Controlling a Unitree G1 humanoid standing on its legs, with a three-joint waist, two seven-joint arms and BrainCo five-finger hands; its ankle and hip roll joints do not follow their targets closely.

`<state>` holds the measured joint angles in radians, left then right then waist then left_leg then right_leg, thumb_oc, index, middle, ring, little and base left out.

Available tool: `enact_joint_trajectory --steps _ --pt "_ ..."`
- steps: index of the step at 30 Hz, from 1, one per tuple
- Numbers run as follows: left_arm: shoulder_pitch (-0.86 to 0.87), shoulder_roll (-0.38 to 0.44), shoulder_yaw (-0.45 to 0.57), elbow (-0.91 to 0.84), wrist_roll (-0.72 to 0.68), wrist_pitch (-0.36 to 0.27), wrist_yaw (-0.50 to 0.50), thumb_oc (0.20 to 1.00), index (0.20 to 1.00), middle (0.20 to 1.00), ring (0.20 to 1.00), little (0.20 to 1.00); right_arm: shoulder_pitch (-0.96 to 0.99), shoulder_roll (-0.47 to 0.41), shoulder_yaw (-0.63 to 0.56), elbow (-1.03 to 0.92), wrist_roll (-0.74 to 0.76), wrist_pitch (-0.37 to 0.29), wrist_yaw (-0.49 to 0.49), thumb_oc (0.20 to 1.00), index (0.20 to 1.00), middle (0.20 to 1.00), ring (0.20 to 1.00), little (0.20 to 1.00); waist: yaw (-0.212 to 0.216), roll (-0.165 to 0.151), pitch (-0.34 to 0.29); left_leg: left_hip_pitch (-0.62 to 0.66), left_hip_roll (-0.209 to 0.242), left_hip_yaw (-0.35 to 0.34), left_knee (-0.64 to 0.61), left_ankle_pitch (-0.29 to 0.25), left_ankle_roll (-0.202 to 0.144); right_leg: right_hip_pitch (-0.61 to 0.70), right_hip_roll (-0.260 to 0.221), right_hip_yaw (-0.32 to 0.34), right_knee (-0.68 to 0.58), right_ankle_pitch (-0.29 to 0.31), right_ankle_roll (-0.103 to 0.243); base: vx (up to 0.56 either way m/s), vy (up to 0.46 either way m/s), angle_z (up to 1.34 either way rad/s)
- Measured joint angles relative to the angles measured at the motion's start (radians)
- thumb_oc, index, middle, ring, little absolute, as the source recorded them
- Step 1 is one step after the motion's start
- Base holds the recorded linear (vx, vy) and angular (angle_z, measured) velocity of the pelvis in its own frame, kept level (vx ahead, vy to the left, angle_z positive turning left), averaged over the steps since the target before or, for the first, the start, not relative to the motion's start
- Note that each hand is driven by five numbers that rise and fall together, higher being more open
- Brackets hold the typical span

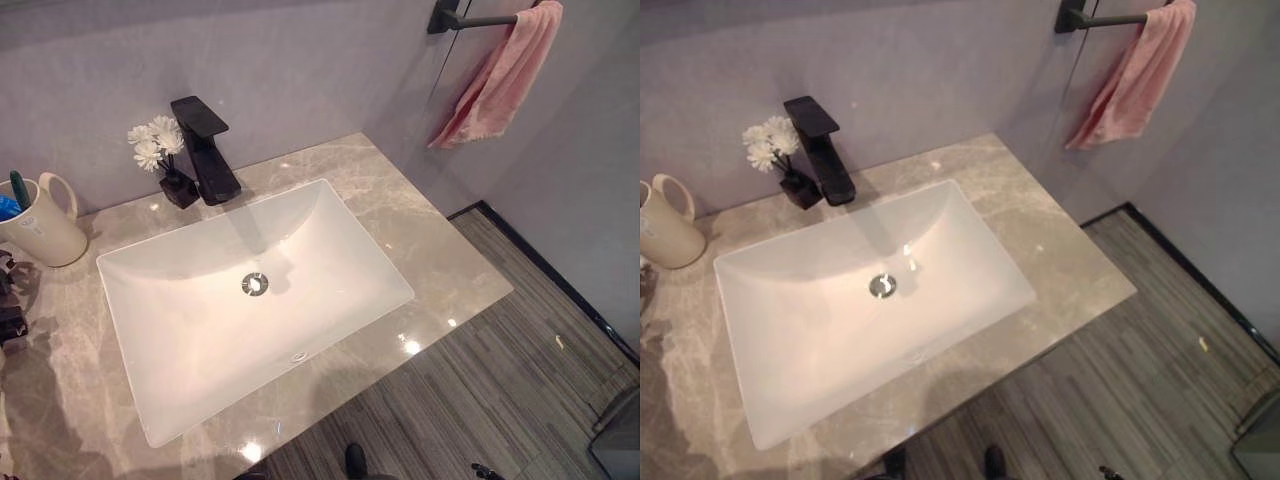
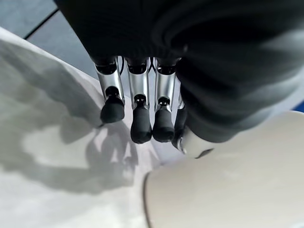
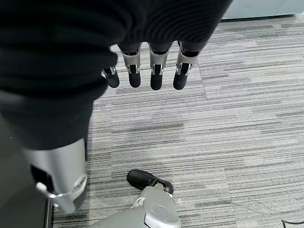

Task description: Put brush and paste in cup on sink, flatten towel.

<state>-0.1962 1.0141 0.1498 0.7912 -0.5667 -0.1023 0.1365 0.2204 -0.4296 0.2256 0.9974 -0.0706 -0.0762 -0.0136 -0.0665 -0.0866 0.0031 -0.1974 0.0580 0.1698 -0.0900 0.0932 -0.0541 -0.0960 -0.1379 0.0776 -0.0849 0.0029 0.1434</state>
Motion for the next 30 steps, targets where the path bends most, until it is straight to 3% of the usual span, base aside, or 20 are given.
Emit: enact_joint_trajectory --steps 3,10,15,22,30 --pt "-0.021 0.0 -0.006 0.019 0.024 -0.003 0.007 0.2 0.2 0.2 0.2 0.2 0.004 -0.011 0.0 0.0 0.0 0.0 0.0 1.0 1.0 1.0 1.0 1.0 -0.002 0.0 -0.007 -0.012 0.001 0.001 0.0 0.003 0.003 -0.01 0.001 0.001 0.0 0.005 0.0 0.0 0.0 0.0" --pt "-0.136 0.001 -0.024 0.031 0.027 -0.034 0.024 0.2 0.2 0.2 0.2 0.2 0.009 -0.021 0.002 -0.004 0.011 -0.008 0.0 1.0 1.0 1.0 1.0 1.0 -0.006 -0.033 -0.02 -0.067 0.003 0.003 0.001 0.018 0.004 -0.067 0.004 0.003 0.0 0.025 0.003 -0.06 -0.002 -0.02" --pt "-0.253 0.011 -0.055 0.034 0.027 -0.06 0.057 0.2 0.2 0.2 0.2 0.2 -0.007 -0.021 0.018 -0.035 0.021 -0.009 0.0 1.0 1.0 1.0 1.0 1.0 -0.003 -0.059 0.035 -0.09 0.002 0.003 0.001 0.021 0.004 -0.096 0.0 0.001 0.0 0.037 0.003 -0.04 0.007 -0.01" --pt "-0.271 0.015 -0.089 0.013 0.028 -0.068 0.081 0.2 0.2 0.2 0.2 0.2 -0.009 -0.02 0.024 -0.042 0.031 -0.02 0.0 1.0 1.0 1.0 1.0 1.0 -0.001 -0.042 0.055 -0.109 0.0 0.001 0.001 0.028 0.0 -0.11 0.002 -0.001 0.0 0.04 0.004 0.01 -0.001 0.0" --pt "-0.334 -0.056 -0.138 -0.009 0.028 -0.069 0.092 0.2 0.2 0.2 0.2 0.2 -0.01 -0.021 0.023 -0.047 0.03 -0.028 0.002 1.0 1.0 1.0 1.0 1.0 -0.021 -0.051 0.053 -0.064 0.005 0.01 0.001 0.023 -0.001 -0.078 0.007 0.002 0.0 0.04 0.004 0.02 -0.011 -0.04"
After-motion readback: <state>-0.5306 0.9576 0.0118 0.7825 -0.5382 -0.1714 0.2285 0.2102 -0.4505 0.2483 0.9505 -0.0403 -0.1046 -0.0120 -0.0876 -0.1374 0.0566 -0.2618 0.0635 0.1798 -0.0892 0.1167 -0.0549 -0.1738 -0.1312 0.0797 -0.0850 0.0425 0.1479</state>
